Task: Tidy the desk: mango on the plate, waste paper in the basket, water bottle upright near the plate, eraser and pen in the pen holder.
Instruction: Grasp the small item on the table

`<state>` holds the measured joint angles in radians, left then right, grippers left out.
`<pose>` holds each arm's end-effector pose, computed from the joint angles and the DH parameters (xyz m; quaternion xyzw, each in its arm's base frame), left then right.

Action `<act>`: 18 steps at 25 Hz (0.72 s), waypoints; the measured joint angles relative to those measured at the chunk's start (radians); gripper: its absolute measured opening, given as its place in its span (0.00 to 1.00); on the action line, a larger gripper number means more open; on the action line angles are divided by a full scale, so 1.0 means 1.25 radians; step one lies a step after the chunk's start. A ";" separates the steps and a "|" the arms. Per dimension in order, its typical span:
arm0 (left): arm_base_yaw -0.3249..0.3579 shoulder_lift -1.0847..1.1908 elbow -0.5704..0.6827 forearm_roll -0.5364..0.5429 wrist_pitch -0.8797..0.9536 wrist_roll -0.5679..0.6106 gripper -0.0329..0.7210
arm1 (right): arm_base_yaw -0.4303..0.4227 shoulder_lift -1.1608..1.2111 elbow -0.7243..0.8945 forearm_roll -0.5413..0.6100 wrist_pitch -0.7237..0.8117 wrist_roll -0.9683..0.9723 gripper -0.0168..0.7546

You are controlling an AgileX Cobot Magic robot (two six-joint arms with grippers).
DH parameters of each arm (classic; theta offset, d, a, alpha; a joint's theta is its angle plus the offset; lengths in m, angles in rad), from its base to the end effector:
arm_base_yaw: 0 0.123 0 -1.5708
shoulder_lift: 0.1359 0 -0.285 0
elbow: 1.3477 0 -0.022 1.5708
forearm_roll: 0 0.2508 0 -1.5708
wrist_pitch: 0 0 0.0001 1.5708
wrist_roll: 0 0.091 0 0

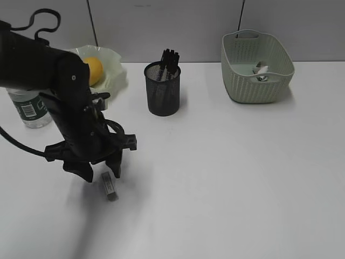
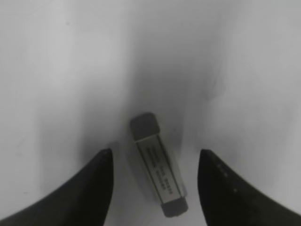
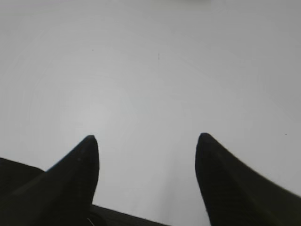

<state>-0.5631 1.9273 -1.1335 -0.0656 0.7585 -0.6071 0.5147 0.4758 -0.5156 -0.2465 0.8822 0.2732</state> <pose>0.2932 -0.1900 0.1376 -0.0445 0.9973 -0.0490 0.0309 0.0769 0.0238 0.2799 -0.1436 0.9003 0.0420 0.4088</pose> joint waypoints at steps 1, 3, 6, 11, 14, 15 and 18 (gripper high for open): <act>0.000 0.007 -0.005 0.000 -0.001 -0.002 0.62 | 0.000 0.000 0.000 0.000 0.000 0.000 0.68; 0.000 0.017 -0.006 0.000 -0.004 -0.002 0.62 | 0.000 0.000 0.000 0.000 0.000 0.000 0.68; 0.000 0.025 -0.006 0.000 -0.007 -0.003 0.62 | 0.000 0.000 0.000 0.000 0.000 0.000 0.68; 0.000 0.026 -0.006 0.000 -0.030 -0.004 0.62 | 0.000 0.000 0.000 0.000 0.000 0.000 0.68; 0.000 0.039 -0.006 0.000 -0.034 -0.004 0.62 | 0.000 0.000 0.000 0.000 0.000 0.000 0.68; 0.000 0.045 -0.006 0.000 -0.032 -0.005 0.62 | 0.000 0.000 0.000 0.000 0.000 0.000 0.68; 0.000 0.049 -0.012 0.000 -0.026 -0.005 0.62 | 0.000 0.000 0.000 -0.001 0.000 0.000 0.68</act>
<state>-0.5631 1.9887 -1.1482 -0.0656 0.7261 -0.6134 0.5147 0.4758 -0.5156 -0.2473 0.8822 0.2732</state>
